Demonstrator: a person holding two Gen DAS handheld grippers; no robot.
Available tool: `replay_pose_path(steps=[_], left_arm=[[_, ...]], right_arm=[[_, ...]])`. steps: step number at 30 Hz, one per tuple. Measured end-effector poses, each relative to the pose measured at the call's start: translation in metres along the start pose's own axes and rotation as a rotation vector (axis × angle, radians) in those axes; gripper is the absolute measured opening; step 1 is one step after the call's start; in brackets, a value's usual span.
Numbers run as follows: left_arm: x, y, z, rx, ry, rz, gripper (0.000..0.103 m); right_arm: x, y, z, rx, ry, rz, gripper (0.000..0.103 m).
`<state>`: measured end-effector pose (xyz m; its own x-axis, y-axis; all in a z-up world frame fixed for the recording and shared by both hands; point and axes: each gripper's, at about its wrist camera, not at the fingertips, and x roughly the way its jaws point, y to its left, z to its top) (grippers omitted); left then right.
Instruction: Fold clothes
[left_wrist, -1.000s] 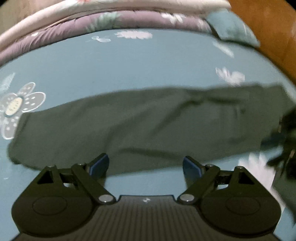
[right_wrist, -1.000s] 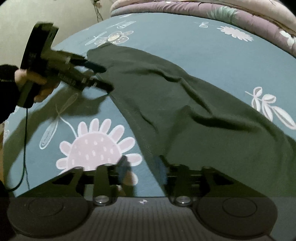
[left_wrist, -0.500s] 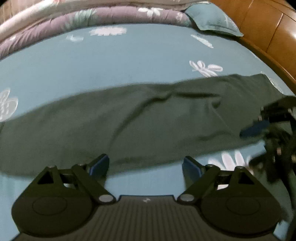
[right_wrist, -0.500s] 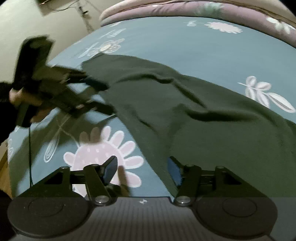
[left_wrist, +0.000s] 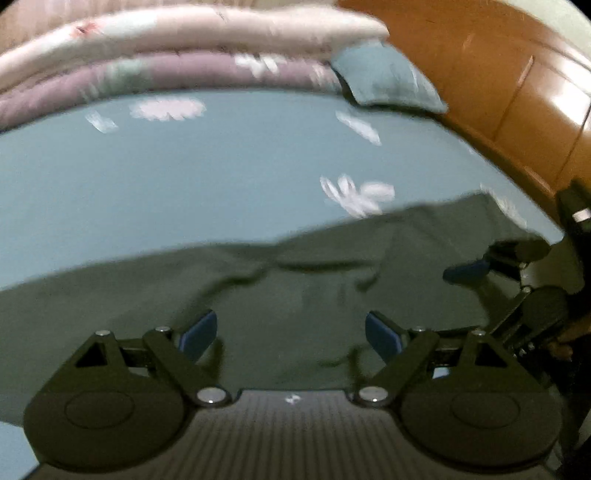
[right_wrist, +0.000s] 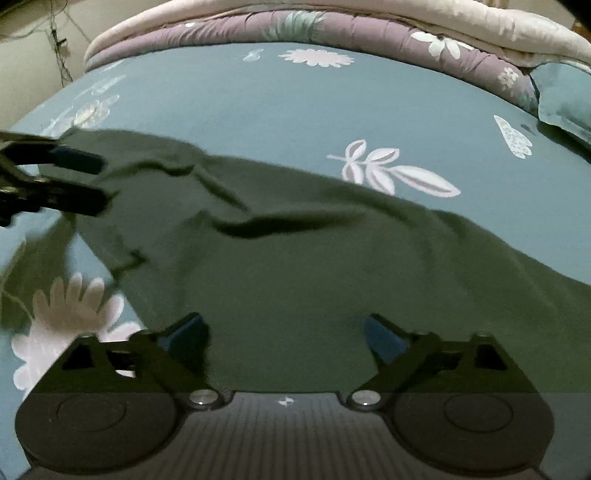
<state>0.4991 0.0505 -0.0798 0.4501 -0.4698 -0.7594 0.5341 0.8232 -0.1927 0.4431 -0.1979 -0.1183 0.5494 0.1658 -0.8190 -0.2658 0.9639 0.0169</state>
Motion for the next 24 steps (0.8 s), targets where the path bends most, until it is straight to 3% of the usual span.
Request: replay_pose_path(steps=[1,4,7,14,16,21,24], left_arm=[[0.009,-0.002,-0.008,-0.012,0.047,0.01,0.086],[0.0,-0.016,-0.027,0.036,0.056,0.012,0.088],[-0.009,-0.02,-0.024,0.06,0.093,-0.016,0.088],[0.013,-0.032,0.008,0.109,-0.015,-0.088,0.088],[0.03,-0.028,0.003,0.045,0.061,-0.123,0.087],[0.007,-0.024,-0.025,-0.05,0.098,-0.166,0.089],[-0.001,-0.019,-0.019,-0.048,0.127,-0.18,0.088]], right_arm=[[0.0,0.003,-0.002,-0.006,0.0,-0.008,0.103],[-0.001,0.004,-0.008,0.002,-0.011,-0.011,0.103],[-0.001,0.002,-0.009,0.002,-0.016,0.002,0.103],[-0.001,0.005,-0.007,-0.002,-0.011,-0.008,0.103],[-0.001,0.005,-0.008,-0.001,-0.014,-0.008,0.103],[-0.001,0.005,-0.01,-0.003,-0.023,-0.005,0.103],[0.0,0.005,-0.01,-0.007,-0.029,-0.003,0.103]])
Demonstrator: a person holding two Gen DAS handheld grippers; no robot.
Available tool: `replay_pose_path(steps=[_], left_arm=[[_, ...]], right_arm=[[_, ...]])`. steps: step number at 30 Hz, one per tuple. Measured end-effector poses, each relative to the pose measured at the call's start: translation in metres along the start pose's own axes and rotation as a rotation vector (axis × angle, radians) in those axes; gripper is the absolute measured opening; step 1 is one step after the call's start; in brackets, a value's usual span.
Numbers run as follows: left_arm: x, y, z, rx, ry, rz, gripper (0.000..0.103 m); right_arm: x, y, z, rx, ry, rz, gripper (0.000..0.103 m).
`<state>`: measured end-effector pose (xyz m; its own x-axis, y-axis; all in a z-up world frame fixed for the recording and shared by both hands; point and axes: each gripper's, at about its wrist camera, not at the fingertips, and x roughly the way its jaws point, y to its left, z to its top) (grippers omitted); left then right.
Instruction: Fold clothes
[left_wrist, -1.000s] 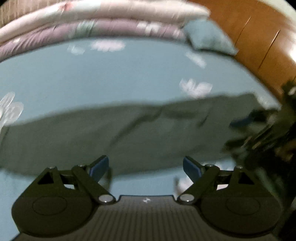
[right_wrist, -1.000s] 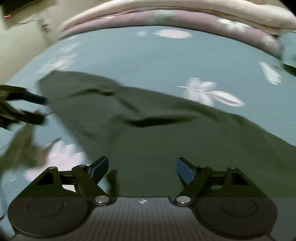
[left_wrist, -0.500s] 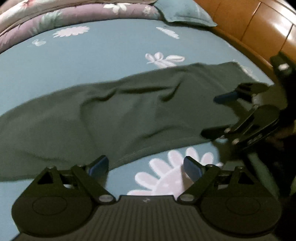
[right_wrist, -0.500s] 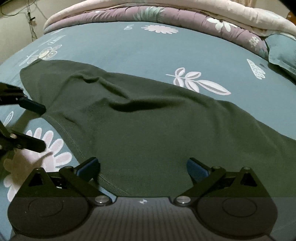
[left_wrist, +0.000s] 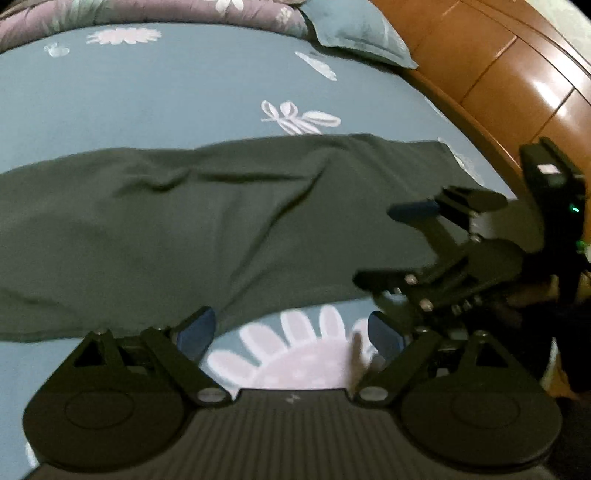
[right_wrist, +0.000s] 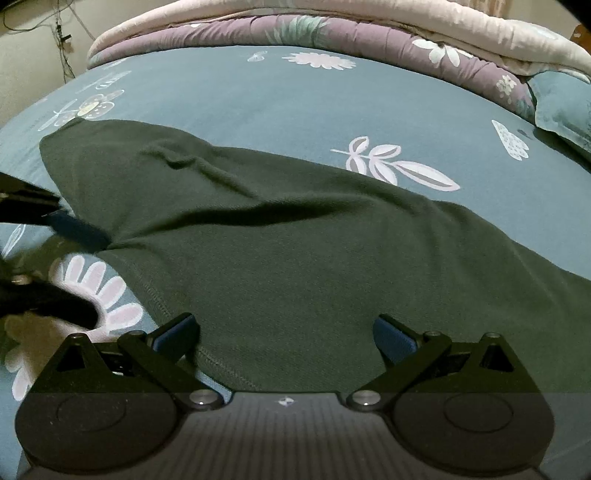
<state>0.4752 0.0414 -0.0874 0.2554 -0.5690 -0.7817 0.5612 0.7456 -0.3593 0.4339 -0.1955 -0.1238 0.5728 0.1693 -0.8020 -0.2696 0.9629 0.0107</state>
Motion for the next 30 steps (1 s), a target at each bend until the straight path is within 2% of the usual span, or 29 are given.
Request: replay_pose_path(steps=[5,7,8,10,12,13,15,16,17,21,24,26,27,30], left_arm=[[-0.008,0.007,0.052,0.034,-0.181,0.018,0.088],[0.005,0.015,0.075,0.014,-0.215,0.004,0.088],[0.013,0.02,0.085,0.0,-0.214,-0.012,0.088],[0.037,0.032,0.099,-0.037,-0.144,-0.084,0.088],[0.06,0.046,0.106,-0.1,-0.072,-0.078,0.088],[0.065,0.051,0.105,-0.1,-0.083,-0.057,0.084],[0.057,0.055,0.105,-0.111,-0.158,0.049,0.082],[0.053,0.057,0.105,-0.125,-0.177,0.125,0.081],[0.048,0.059,0.104,-0.134,-0.19,0.166,0.08],[0.017,0.065,0.089,-0.15,-0.245,0.107,0.081],[0.012,0.067,0.071,-0.128,-0.206,0.095,0.084],[0.007,0.079,0.058,-0.145,-0.177,0.177,0.083],[0.002,0.085,0.05,-0.149,-0.189,0.224,0.081],[-0.022,0.104,0.042,-0.244,-0.243,0.265,0.08]], right_arm=[[0.001,0.0,0.0,-0.004,-0.002,-0.001,0.103],[0.0,0.0,0.0,-0.003,-0.003,-0.004,0.103],[0.0,0.0,0.0,-0.002,-0.003,-0.005,0.103],[0.0,0.001,0.0,-0.001,-0.006,-0.008,0.103],[-0.001,0.001,-0.001,0.0,-0.01,-0.011,0.103],[-0.001,0.001,-0.001,0.0,-0.012,-0.011,0.103],[-0.001,0.0,-0.002,0.0,-0.017,-0.009,0.103],[-0.002,0.0,-0.003,0.0,-0.02,-0.008,0.103],[-0.002,0.0,-0.003,-0.001,-0.023,-0.008,0.103],[-0.002,-0.002,-0.003,-0.005,-0.029,-0.004,0.103],[-0.002,-0.003,-0.003,-0.007,-0.03,-0.004,0.103],[-0.002,-0.002,-0.003,-0.007,-0.03,-0.004,0.103],[-0.002,-0.002,-0.003,-0.006,-0.031,-0.004,0.103],[-0.002,-0.002,-0.003,-0.006,-0.031,-0.005,0.103]])
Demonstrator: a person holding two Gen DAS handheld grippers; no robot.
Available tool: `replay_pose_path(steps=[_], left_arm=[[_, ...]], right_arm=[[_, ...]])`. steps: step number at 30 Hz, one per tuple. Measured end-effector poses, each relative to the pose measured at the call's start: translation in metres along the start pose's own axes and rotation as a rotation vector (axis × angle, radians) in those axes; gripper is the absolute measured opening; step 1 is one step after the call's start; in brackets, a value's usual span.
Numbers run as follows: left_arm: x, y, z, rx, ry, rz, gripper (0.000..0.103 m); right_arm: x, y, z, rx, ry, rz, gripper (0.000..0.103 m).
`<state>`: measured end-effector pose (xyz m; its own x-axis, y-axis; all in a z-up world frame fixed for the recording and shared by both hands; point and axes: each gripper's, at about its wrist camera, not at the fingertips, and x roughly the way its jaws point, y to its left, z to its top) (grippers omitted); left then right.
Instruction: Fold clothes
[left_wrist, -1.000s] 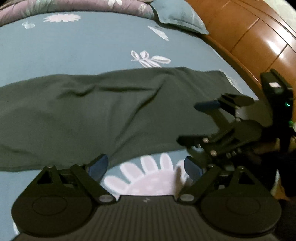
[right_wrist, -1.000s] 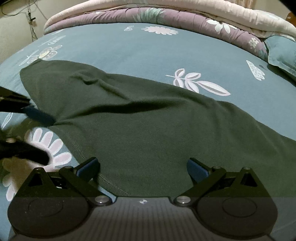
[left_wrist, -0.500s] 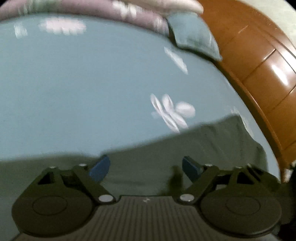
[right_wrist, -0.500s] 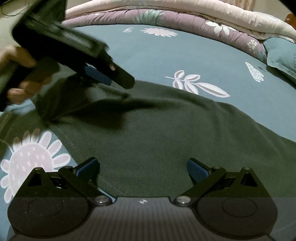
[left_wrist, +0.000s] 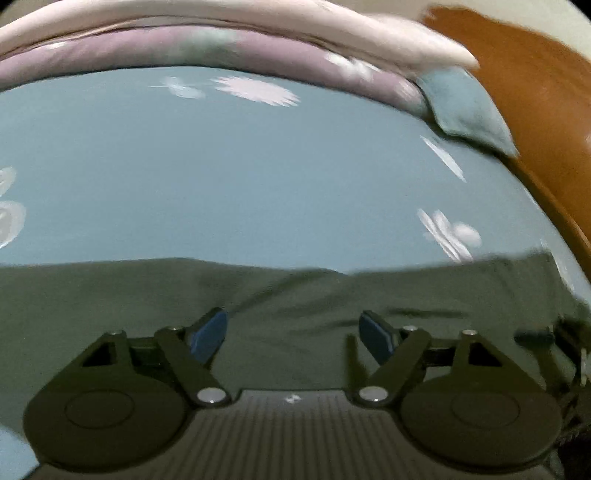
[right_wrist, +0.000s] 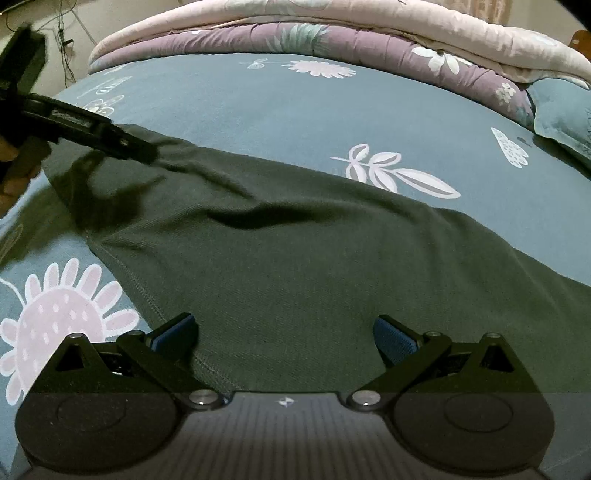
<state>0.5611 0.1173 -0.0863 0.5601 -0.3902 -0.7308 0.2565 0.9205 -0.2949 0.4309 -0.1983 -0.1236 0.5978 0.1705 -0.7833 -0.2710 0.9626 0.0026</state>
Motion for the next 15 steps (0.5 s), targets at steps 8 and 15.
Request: replay_pose_path(steps=[8,15], left_arm=[[-0.027,0.05,-0.009,-0.077,-0.044,0.157,0.083],[-0.055,0.092,-0.023,-0.143,-0.096,0.346,0.084]], right_arm=[[0.001,0.0,0.001,-0.001,0.003,-0.001,0.103],[0.001,0.0,0.002,-0.003,0.008,-0.003,0.103]])
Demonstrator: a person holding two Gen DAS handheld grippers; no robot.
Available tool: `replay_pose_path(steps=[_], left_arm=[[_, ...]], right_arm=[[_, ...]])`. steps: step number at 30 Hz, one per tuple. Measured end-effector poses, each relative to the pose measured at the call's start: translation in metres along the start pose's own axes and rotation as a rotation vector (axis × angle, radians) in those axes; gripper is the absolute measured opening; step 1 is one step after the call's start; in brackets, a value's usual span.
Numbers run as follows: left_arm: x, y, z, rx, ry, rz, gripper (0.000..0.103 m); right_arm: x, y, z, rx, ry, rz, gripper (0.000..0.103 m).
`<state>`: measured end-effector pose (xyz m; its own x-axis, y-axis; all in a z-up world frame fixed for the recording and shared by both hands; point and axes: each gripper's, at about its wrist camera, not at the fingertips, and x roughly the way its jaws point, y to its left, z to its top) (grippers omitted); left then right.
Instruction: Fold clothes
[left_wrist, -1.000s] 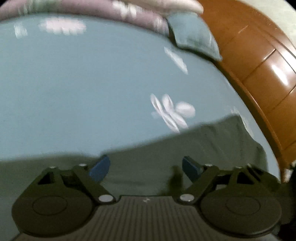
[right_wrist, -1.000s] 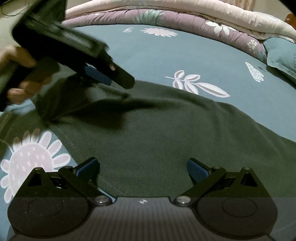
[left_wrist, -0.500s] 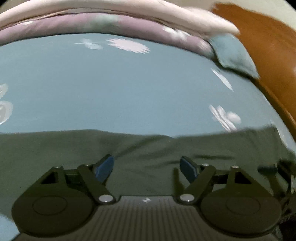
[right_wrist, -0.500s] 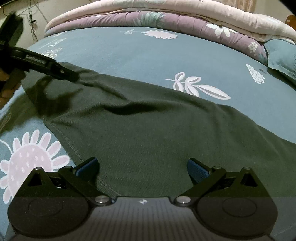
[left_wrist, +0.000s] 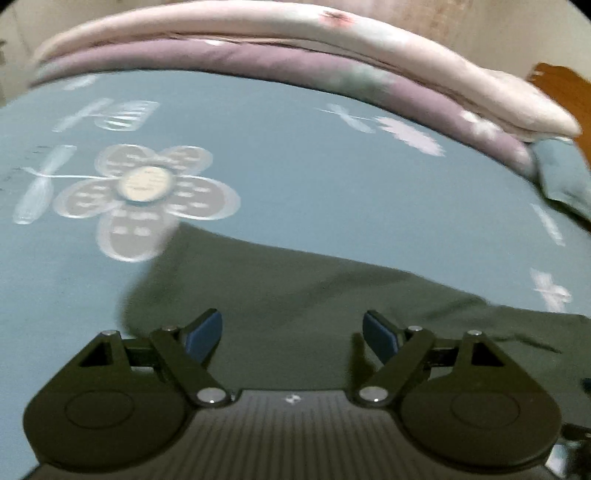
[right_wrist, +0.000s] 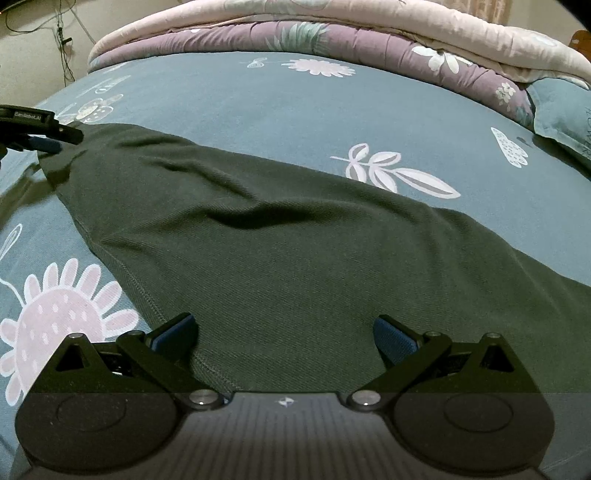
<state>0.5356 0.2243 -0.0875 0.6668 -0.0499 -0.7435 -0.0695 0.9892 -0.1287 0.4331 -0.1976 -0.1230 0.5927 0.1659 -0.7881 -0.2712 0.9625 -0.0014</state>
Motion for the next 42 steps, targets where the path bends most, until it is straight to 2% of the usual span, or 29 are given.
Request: replay_pose_path(steps=[1,2,5,9,12,16,18,20,24,27,30,33,37,42], left_arm=[[0.001,0.009,-0.001,-0.004,-0.014,0.07,0.082],[-0.001,0.016,0.002,-0.037,-0.025,0.082,0.077],[-0.009,0.033,0.011,-0.157,-0.051,0.059,0.078],[-0.008,0.011,0.022,-0.048,-0.084,0.02,0.081],[0.009,-0.006,0.022,0.03,-0.043,-0.03,0.082],[0.023,-0.001,0.021,0.07,-0.019,0.099,0.085],[0.018,0.002,0.028,0.023,-0.008,0.125,0.082],[0.007,-0.009,0.028,0.055,-0.031,0.112,0.082],[-0.004,-0.049,0.009,0.179,-0.023,-0.031,0.085],[0.007,-0.079,-0.015,0.322,0.03,-0.016,0.087],[0.002,-0.083,-0.016,0.298,0.033,-0.001,0.088],[-0.009,-0.085,-0.014,0.315,-0.008,-0.013,0.088],[0.003,-0.09,-0.017,0.338,0.05,-0.032,0.088],[0.007,-0.082,-0.02,0.275,0.05,-0.051,0.092]], right_arm=[[0.0,0.0,0.0,0.0,0.0,0.001,0.103],[-0.001,0.0,0.0,0.0,0.0,0.001,0.103],[-0.001,0.0,0.0,-0.001,0.0,0.0,0.103],[0.0,0.0,0.001,-0.002,0.007,-0.001,0.103],[-0.001,0.0,0.001,-0.002,0.006,-0.001,0.103],[-0.001,0.0,0.001,-0.003,0.006,0.0,0.103],[-0.001,0.0,0.001,-0.003,0.006,0.0,0.103],[-0.001,0.0,0.001,-0.004,0.007,-0.001,0.103],[0.0,0.001,0.001,-0.003,0.006,-0.004,0.103],[-0.002,0.0,0.003,-0.004,0.009,-0.003,0.103],[-0.016,-0.009,0.014,-0.009,0.022,0.013,0.103],[-0.038,-0.033,0.026,-0.004,-0.029,-0.048,0.103],[-0.038,-0.094,0.037,0.133,-0.037,-0.133,0.103],[0.005,-0.148,0.03,0.295,0.017,-0.071,0.103]])
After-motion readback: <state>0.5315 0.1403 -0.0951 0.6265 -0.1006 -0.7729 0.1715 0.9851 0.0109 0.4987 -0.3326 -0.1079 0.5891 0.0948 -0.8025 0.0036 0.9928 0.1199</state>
